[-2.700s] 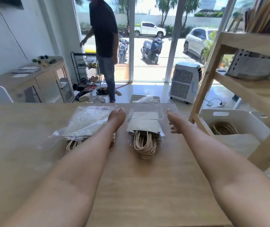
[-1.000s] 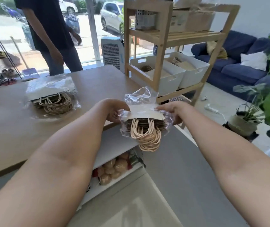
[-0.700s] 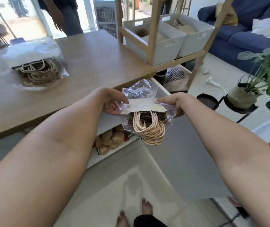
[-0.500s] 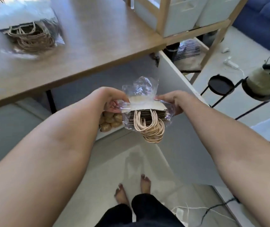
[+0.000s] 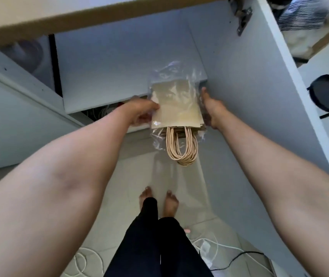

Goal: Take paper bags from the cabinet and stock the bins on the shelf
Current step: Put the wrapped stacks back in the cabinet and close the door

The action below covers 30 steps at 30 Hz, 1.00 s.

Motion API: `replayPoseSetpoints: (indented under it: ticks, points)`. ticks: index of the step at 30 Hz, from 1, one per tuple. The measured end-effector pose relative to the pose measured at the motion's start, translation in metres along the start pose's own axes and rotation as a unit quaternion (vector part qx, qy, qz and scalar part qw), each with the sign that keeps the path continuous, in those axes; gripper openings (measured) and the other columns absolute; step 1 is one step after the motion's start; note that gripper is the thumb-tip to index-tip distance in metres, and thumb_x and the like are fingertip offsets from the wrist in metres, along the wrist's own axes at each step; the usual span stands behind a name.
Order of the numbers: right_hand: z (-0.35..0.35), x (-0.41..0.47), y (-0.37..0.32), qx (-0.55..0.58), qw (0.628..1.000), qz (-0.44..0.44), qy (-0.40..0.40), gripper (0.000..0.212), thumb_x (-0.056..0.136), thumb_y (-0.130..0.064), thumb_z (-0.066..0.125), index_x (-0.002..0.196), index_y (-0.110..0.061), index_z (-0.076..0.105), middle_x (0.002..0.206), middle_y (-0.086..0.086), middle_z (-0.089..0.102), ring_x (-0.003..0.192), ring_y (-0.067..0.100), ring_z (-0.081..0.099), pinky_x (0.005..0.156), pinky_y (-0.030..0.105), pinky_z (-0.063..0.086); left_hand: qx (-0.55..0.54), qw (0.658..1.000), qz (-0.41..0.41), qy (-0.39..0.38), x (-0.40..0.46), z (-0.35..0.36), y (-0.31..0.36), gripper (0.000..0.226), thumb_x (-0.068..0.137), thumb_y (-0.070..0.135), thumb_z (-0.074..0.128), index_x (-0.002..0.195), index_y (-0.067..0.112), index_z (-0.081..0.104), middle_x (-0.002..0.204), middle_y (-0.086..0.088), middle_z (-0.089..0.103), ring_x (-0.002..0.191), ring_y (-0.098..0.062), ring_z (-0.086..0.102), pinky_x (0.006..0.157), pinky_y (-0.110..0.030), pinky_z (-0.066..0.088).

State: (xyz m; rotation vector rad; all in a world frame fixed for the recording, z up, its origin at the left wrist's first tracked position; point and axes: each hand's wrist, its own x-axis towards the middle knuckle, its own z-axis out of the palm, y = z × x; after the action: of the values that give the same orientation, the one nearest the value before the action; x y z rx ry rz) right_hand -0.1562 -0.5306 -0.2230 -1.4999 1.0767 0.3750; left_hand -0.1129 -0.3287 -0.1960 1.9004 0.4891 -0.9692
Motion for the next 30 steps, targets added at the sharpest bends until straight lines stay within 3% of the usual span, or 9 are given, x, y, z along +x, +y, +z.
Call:
replayPoseSetpoints:
  ticks: [3, 6, 13, 16, 18, 22, 26, 28, 30]
  points:
    - [0.011, 0.026, -0.017, 0.038, 0.997, -0.062, -0.004, 0.049, 0.080, -0.069, 0.051, 0.082, -0.021, 0.064, 0.108, 0.008, 0.071, 0.093, 0.026, 0.069, 0.088, 0.042, 0.056, -0.027, 0.998, 0.038, 0.032, 0.033, -0.010, 0.014, 0.033, 0.081, 0.021, 0.070, 0.107, 0.007, 0.057, 0.091, -0.009, 0.065, 0.077, -0.022, 0.065, 0.073, -0.036, 0.058]
    - [0.024, 0.055, -0.047, 0.058, 0.992, -0.109, -0.023, 0.047, 0.088, -0.062, 0.046, 0.082, -0.020, 0.066, 0.085, 0.003, 0.067, 0.078, 0.023, 0.064, 0.076, 0.035, 0.052, -0.064, 0.994, 0.062, 0.056, 0.069, -0.023, 0.038, 0.035, 0.080, 0.022, 0.072, 0.108, 0.007, 0.056, 0.093, -0.008, 0.061, 0.077, -0.020, 0.063, 0.062, -0.031, 0.056]
    - [0.069, 0.130, -0.121, 0.010, 0.979, -0.197, -0.053, 0.058, 0.083, -0.065, 0.046, 0.111, -0.017, 0.062, 0.114, 0.008, 0.065, 0.103, 0.029, 0.063, 0.094, 0.042, 0.051, -0.179, 0.975, 0.119, 0.062, 0.143, -0.047, 0.094, 0.025, 0.078, 0.031, 0.074, 0.091, 0.015, 0.061, 0.084, -0.002, 0.056, 0.075, -0.014, 0.057, 0.045, -0.016, 0.046]
    - [0.083, 0.150, -0.147, -0.019, 0.973, -0.217, -0.075, 0.035, 0.094, -0.052, 0.040, 0.083, -0.022, 0.055, 0.102, 0.009, 0.062, 0.089, 0.025, 0.060, 0.073, 0.030, 0.046, -0.177, 0.973, 0.138, 0.061, 0.165, -0.057, 0.113, 0.027, 0.084, 0.043, 0.066, 0.086, 0.018, 0.056, 0.087, -0.002, 0.054, 0.072, -0.012, 0.055, 0.044, -0.015, 0.047]
    - [0.091, 0.166, -0.161, -0.030, 0.971, -0.222, -0.083, 0.032, 0.096, -0.048, 0.039, 0.080, -0.023, 0.052, 0.095, 0.006, 0.060, 0.080, 0.022, 0.058, 0.064, 0.025, 0.042, -0.167, 0.973, 0.144, 0.065, 0.180, -0.064, 0.124, 0.031, 0.085, 0.050, 0.060, 0.085, 0.019, 0.054, 0.091, -0.002, 0.057, 0.076, -0.013, 0.057, 0.047, -0.018, 0.051]
    - [0.098, 0.188, -0.169, -0.057, 0.966, -0.231, -0.100, 0.030, 0.095, -0.046, 0.039, 0.109, -0.023, 0.051, 0.115, 0.009, 0.058, 0.098, 0.027, 0.058, 0.076, 0.035, 0.046, -0.172, 0.972, 0.145, 0.072, 0.208, -0.070, 0.133, 0.034, 0.090, 0.050, 0.053, 0.088, 0.016, 0.052, 0.093, -0.004, 0.056, 0.078, -0.014, 0.058, 0.071, -0.024, 0.056]
    - [0.105, 0.200, -0.170, -0.069, 0.963, -0.251, -0.075, 0.041, 0.098, -0.041, 0.037, 0.132, -0.021, 0.048, 0.120, 0.004, 0.051, 0.097, 0.019, 0.051, 0.078, 0.029, 0.041, -0.177, 0.972, 0.139, 0.069, 0.220, -0.072, 0.133, 0.036, 0.095, 0.048, 0.044, 0.105, 0.014, 0.047, 0.088, -0.003, 0.051, 0.072, -0.014, 0.053, 0.066, -0.024, 0.051]
    - [0.108, 0.193, -0.164, -0.100, 0.956, -0.272, -0.043, 0.045, 0.100, -0.039, 0.034, 0.137, -0.017, 0.046, 0.120, 0.002, 0.050, 0.094, 0.018, 0.053, 0.075, 0.025, 0.042, -0.165, 0.974, 0.134, 0.080, 0.216, -0.068, 0.127, 0.042, 0.096, 0.049, 0.040, 0.117, 0.014, 0.047, 0.105, -0.003, 0.055, 0.087, -0.018, 0.056, 0.075, -0.028, 0.050]
    - [0.107, 0.181, -0.149, -0.163, 0.945, -0.283, -0.008, 0.051, 0.101, -0.038, 0.032, 0.145, -0.013, 0.037, 0.140, 0.008, 0.047, 0.121, 0.025, 0.050, 0.091, 0.028, 0.043, -0.085, 0.982, 0.122, 0.114, 0.203, -0.063, 0.119, 0.055, 0.096, 0.052, 0.034, 0.134, 0.014, 0.042, 0.134, -0.002, 0.050, 0.110, -0.025, 0.054, 0.086, -0.032, 0.046]
